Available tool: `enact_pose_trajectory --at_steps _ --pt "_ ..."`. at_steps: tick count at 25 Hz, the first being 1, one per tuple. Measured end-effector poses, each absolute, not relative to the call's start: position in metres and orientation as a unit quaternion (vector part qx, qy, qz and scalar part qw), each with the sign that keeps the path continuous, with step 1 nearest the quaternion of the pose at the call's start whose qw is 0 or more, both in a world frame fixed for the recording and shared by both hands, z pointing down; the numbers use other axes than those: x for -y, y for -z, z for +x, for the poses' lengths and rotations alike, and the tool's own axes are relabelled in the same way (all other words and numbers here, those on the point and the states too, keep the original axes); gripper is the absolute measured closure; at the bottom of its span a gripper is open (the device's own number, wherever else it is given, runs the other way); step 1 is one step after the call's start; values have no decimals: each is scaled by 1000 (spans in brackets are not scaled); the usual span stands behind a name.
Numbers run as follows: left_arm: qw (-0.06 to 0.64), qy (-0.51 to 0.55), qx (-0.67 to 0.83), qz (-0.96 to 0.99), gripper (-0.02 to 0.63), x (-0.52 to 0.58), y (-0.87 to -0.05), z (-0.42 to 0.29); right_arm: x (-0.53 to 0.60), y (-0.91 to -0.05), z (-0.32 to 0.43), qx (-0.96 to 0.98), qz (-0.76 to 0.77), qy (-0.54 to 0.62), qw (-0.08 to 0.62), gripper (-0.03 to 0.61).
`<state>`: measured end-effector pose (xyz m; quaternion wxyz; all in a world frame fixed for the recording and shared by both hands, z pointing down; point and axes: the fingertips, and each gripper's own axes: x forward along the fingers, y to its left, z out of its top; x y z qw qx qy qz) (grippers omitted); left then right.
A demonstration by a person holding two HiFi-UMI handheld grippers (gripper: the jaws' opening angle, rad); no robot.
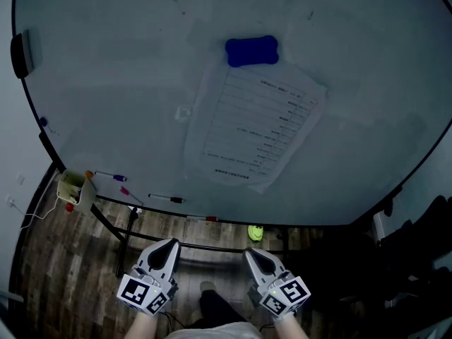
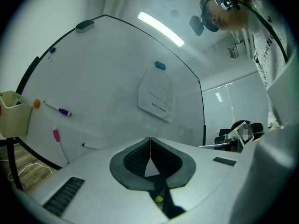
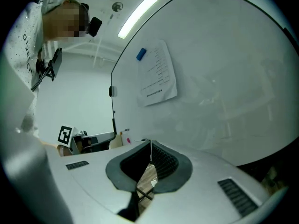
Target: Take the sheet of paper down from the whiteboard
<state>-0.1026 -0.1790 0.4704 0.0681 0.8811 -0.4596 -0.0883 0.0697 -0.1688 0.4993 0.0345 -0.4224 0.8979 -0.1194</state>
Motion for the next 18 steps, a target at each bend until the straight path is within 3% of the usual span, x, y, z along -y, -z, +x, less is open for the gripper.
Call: enact_pose_trajectory --at_steps 5,6,8,18 --pt "58 98 459 881 597 197 -457 -101 188 -476 76 -899 -419 107 74 558" --pt "57 104 461 879 579 201 -453 -100 191 -470 79 -900 -414 107 88 558" --pt "55 110 459 880 472 205 -447 -96 198 -463 85 -898 -412 108 109 558" --pt "35 106 455 883 466 226 -435 -83 238 -443 98 -894 -417 102 131 557"
